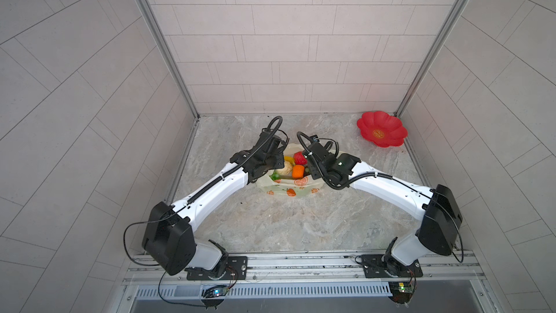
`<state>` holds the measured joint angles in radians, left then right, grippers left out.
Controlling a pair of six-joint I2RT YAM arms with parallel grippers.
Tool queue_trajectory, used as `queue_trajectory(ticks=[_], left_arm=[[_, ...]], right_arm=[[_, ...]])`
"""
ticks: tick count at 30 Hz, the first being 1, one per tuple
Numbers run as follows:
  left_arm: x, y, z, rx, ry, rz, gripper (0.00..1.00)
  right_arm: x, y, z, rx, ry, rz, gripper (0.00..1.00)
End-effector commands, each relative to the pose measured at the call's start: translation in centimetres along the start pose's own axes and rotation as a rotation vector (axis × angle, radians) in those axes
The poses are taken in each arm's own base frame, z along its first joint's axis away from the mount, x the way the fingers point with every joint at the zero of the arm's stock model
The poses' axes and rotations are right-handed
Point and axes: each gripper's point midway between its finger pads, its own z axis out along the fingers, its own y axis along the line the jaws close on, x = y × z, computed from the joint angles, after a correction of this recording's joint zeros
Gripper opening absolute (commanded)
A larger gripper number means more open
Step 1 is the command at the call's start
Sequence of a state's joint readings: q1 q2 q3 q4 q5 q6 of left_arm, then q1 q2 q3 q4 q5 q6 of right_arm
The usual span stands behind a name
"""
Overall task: Take fruits out of the plastic bag
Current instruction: Spread open the plastic bag at the top-center of the table.
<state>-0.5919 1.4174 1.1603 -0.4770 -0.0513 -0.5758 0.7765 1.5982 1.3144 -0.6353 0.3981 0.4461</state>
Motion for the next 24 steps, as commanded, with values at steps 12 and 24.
queue_trajectory(ticks=[12, 24], left_arm=[[-1.1, 1.3, -1.3, -0.050, -0.055, -0.006, 0.00], [-0.3, 7.7, 1.1, -0.192, -0.006, -0.093, 0.45]], right_arm=[[0.8, -1.1, 6.7, 0.009, 0.164, 0.074, 0.39], [0.0, 2.2, -0.2, -0.396, 0.045, 0.214, 0.00]])
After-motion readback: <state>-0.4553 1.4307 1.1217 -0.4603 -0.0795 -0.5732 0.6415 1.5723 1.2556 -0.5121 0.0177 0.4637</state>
